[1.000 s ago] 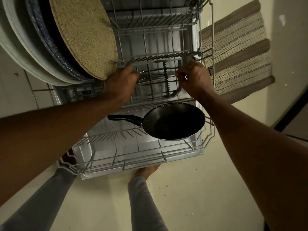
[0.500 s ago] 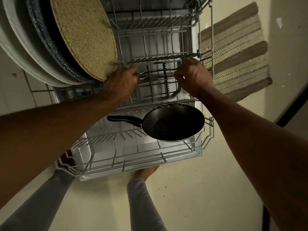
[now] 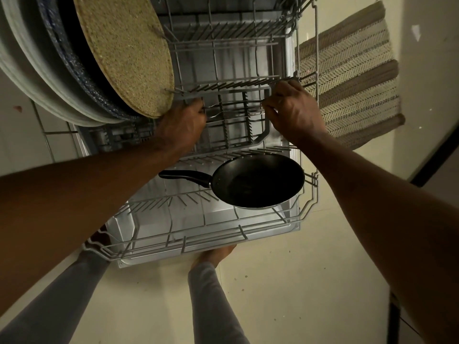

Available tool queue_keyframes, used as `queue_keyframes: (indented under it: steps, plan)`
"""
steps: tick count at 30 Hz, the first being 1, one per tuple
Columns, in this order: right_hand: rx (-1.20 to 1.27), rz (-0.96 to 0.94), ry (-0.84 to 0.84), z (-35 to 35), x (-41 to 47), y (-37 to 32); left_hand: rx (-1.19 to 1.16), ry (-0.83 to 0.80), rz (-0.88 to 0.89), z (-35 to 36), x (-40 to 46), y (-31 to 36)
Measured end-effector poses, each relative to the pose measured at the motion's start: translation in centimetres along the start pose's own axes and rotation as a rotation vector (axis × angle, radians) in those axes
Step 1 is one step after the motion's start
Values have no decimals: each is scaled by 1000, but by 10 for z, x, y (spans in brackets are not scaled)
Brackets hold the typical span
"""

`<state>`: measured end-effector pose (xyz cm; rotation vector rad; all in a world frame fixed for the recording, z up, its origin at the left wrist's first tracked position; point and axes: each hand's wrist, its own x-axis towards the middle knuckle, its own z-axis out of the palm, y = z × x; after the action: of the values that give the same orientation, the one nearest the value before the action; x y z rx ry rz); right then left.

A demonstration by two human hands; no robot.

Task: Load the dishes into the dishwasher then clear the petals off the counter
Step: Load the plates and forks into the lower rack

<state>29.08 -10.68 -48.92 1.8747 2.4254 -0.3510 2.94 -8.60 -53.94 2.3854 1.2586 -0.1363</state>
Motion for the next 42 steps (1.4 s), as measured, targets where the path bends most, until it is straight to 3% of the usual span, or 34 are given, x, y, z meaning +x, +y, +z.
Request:
queue_keyframes:
  steps: [7,12,21,28,42]
  plan:
    - [-36,81,-21,8,3,-9,140,-88,23,4,3,-1]
    - [41,160,-58,17,7,-9,52,-19,53,4,2,-7]
    - [103,142,-44,6,-11,-8,98,189,105,0,-15,-6]
    - [5,106,-76,19,-14,-16,234,92,182,1,-17,-9]
    - [0,151,-93,16,-11,-20,143,112,213,-3,-13,-5]
